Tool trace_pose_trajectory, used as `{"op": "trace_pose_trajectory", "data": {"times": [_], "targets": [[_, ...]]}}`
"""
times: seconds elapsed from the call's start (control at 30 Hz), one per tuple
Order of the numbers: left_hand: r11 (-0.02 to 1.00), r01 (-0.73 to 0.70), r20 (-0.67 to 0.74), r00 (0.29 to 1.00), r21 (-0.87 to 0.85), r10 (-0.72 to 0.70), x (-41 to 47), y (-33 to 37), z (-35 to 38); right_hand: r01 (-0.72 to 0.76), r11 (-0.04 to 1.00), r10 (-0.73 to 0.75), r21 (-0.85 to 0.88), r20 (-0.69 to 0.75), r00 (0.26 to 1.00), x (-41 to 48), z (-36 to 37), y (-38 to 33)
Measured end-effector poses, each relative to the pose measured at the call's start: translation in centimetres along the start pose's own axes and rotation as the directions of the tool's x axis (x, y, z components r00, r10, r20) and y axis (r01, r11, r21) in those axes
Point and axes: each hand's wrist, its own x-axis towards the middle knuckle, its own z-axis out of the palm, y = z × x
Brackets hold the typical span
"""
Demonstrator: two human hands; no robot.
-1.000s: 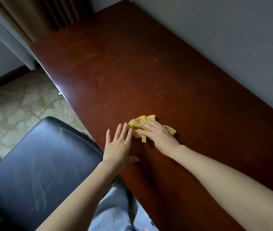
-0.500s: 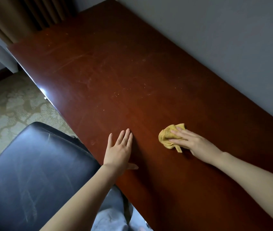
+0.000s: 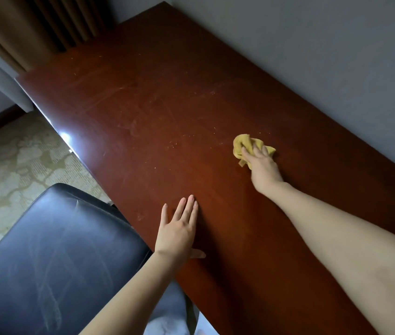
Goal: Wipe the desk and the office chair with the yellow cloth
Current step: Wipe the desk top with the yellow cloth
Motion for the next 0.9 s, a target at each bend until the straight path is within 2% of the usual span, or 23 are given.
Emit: {"op": "trace_pose_trajectory", "data": {"times": [0.1, 0.23, 0.43, 0.5, 0.57, 0.67, 0.77, 0.9], "targets": [[1.000, 0.000, -0.024, 1.000, -0.021, -0.001, 0.0, -0.1, 0.1, 0.123, 0.992, -0.123, 0.013, 0.008, 0.992, -0.5, 0.7, -3.0], [0.990, 0.024, -0.191, 0.980, -0.139, -0.051, 0.3, -0.5, -0.4, 0.330, 0.943, -0.330, 0.031, -0.019, 0.944, -3.2, 2.1, -4.7], [0.931, 0.064, -0.413, 0.884, -0.358, -0.219, 2.0, 0.6, -2.4, 0.562, 0.821, -0.564, 0.097, -0.008, 0.826, -9.1, 4.3, -1.6], [0.928, 0.049, -0.400, 0.893, -0.369, -0.206, 3.3, 2.0, -3.0, 0.636, 0.768, -0.636, 0.072, -0.034, 0.771, -11.2, 4.6, 0.3], [0.939, 0.001, -0.360, 0.924, -0.343, -0.133, 4.9, 3.5, -3.5, 0.687, 0.725, -0.684, 0.041, -0.073, 0.726, -12.9, 4.7, 2.5], [0.965, -0.083, -0.262, 0.965, -0.250, 0.016, 7.4, 6.1, -4.1, 0.704, 0.710, -0.702, -0.007, -0.092, 0.707, -14.6, 4.5, 6.3], [0.984, -0.125, -0.134, 0.985, -0.128, 0.108, 9.7, 8.4, -4.9, 0.663, 0.748, -0.662, -0.027, -0.104, 0.743, -15.9, 4.1, 10.5], [0.985, -0.162, -0.087, 0.982, 0.060, 0.166, 12.1, 10.9, -6.1, 0.526, 0.850, -0.525, -0.023, -0.124, 0.842, -16.2, 3.0, 16.4]]}}
